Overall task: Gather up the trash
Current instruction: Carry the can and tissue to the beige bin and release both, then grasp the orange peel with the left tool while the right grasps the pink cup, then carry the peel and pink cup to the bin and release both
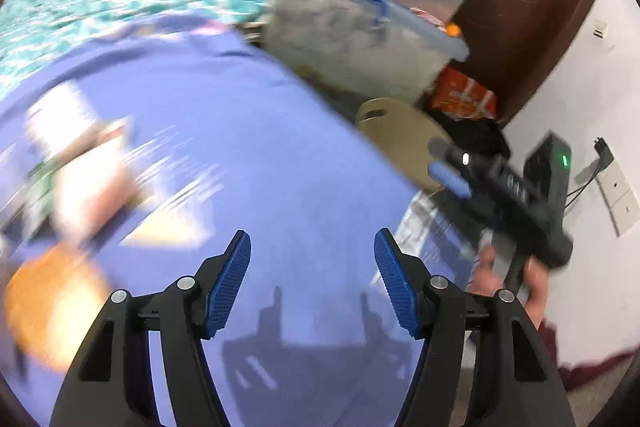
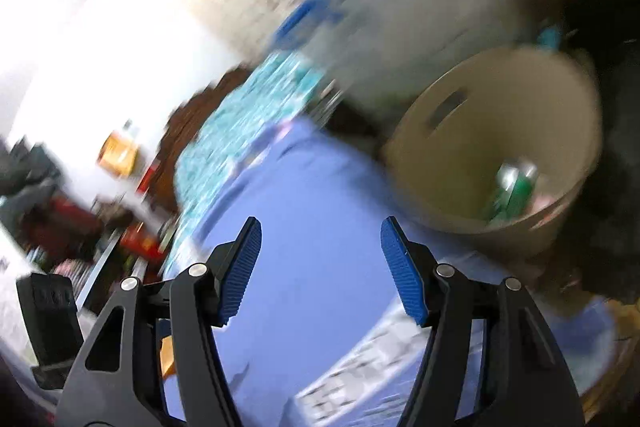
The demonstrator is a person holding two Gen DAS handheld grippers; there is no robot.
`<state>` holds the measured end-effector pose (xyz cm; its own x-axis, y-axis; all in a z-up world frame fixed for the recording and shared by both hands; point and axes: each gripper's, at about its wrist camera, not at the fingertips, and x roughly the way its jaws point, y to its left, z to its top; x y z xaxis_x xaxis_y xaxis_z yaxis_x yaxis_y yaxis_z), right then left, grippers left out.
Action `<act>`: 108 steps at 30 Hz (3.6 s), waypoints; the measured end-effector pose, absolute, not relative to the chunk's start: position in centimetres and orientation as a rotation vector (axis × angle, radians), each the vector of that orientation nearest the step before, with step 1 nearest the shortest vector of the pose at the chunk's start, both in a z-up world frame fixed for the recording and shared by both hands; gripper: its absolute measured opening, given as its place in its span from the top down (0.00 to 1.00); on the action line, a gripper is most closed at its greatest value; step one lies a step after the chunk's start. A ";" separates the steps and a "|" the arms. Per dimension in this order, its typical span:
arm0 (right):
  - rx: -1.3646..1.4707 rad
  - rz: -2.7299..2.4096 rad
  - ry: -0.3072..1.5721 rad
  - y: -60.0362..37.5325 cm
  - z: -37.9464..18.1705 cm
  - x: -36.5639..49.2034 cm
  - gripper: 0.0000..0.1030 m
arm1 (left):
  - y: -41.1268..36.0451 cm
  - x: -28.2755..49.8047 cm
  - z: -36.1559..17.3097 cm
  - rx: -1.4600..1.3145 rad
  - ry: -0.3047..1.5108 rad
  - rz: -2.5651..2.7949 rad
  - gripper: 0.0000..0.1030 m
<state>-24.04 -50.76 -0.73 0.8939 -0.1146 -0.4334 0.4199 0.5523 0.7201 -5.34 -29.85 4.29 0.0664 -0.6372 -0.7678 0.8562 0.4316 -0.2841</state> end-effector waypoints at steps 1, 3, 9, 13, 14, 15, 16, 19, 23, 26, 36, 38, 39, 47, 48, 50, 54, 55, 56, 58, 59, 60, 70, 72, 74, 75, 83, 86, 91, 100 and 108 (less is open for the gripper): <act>0.924 -0.288 0.380 -49.7 -0.6 -22.9 0.39 | -27.1 -4.6 4.3 0.258 0.982 -1.101 0.41; 0.872 -0.215 0.435 -47.0 -0.3 -20.3 0.42 | -21.8 -2.9 4.5 0.194 0.984 -0.996 0.41; 0.709 -0.062 0.583 -40.3 0.4 -13.0 0.44 | -12.5 1.6 3.5 -0.049 1.024 -0.755 0.41; 0.600 -0.071 0.651 -38.2 0.8 -7.7 0.31 | -12.7 2.6 2.3 -0.071 1.050 -0.762 0.40; 0.575 -0.081 0.658 -37.8 0.9 -6.7 0.28 | -12.9 2.9 1.9 -0.076 1.059 -0.774 0.41; 0.526 -0.095 0.673 -37.3 0.9 -4.9 0.25 | -13.1 3.1 1.7 -0.079 1.064 -0.784 0.41; 0.503 -0.099 0.683 -37.2 0.7 -4.0 0.24 | -13.6 3.2 1.7 -0.077 1.065 -0.791 0.41; 0.498 -0.100 0.731 -37.3 -0.3 -0.1 0.20 | -15.3 3.9 1.2 -0.052 1.061 -0.786 0.40; 0.642 -0.050 0.789 -38.5 -2.2 3.2 0.19 | -16.9 4.5 -0.6 0.008 1.087 -0.756 0.50; 0.648 -0.032 0.797 -38.0 -2.5 2.6 0.48 | -17.0 4.6 -1.6 0.052 1.100 -0.747 0.83; 0.518 -0.028 0.760 -33.2 -1.4 -10.8 0.55 | -10.9 2.7 -2.3 -0.023 1.148 -0.779 0.93; 0.382 -0.078 0.698 -33.1 -0.1 -10.9 0.16 | -9.9 2.6 -2.3 -0.034 1.154 -0.767 0.92; 0.315 -0.092 0.677 -33.0 0.5 -10.3 0.08 | -9.6 2.5 -2.3 -0.039 1.153 -0.760 0.92; -0.087 0.035 0.805 -32.3 -0.4 2.2 0.03 | -8.3 2.2 -1.3 -0.047 1.137 -0.711 0.92; -0.106 0.060 0.836 -32.3 -0.9 3.4 0.03 | -8.3 2.1 -1.2 -0.048 1.138 -0.710 0.92; -0.116 0.092 0.870 -32.2 -1.8 4.3 0.04 | -8.5 1.9 -1.1 -0.049 1.140 -0.704 0.88; -0.019 0.155 0.872 -32.5 -1.8 1.4 0.36 | -9.0 1.8 -1.0 -0.034 1.127 -0.702 0.70; -0.016 0.167 0.856 -32.1 -1.5 -0.2 0.38 | -9.2 1.9 -1.1 -0.031 1.127 -0.703 0.68; -0.017 0.170 0.843 -31.9 -1.3 -1.4 0.38 | -9.5 2.0 -1.3 -0.025 1.130 -0.703 0.68; 0.010 0.167 0.815 -31.4 -0.9 -5.2 0.38 | -10.0 2.3 -1.9 -0.020 1.144 -0.706 0.69; 0.046 0.157 0.804 -31.5 -0.8 -7.3 0.38 | -10.3 2.5 -2.2 -0.020 1.154 -0.711 0.70; 0.068 0.144 0.803 -31.4 -0.8 -7.9 0.38 | -10.5 2.6 -2.5 -0.022 1.159 -0.716 0.80; 0.473 -0.113 0.725 -36.1 -1.7 -17.0 0.38 | -15.9 2.1 -3.2 -0.027 1.239 -0.844 0.90; 0.501 -0.157 0.714 -37.3 -2.0 -17.8 0.38 | -17.9 1.8 -3.2 -0.012 1.252 -0.877 0.90; 0.509 -0.197 0.705 -38.4 -2.1 -18.5 0.38 | -20.8 1.3 -3.1 0.019 1.256 -0.911 0.90; 0.514 -0.217 0.698 -39.2 -2.1 -19.0 0.38 | -22.0 1.2 -3.0 0.032 1.259 -0.930 0.90; 0.585 -0.443 0.613 -48.2 -2.2 -23.8 0.38 | -34.9 -1.5 -2.7 0.167 1.293 -1.084 0.90; 0.627 -0.539 0.580 -52.7 -2.3 -26.0 0.38 | -40.7 -2.8 -2.5 0.235 1.291 -1.138 0.90; 0.652 -0.676 0.556 -59.1 -2.4 -28.1 0.32 | -50.4 -5.0 -1.3 0.301 1.262 -1.206 0.90; 0.727 -0.854 0.427 -61.0 -2.4 -32.9 0.18 | -55.9 -7.5 -0.6 0.364 1.151 -1.204 0.54; 0.794 -0.720 0.406 -57.1 -2.6 -31.5 0.45 | -45.8 -6.6 -0.9 0.466 1.035 -1.121 0.55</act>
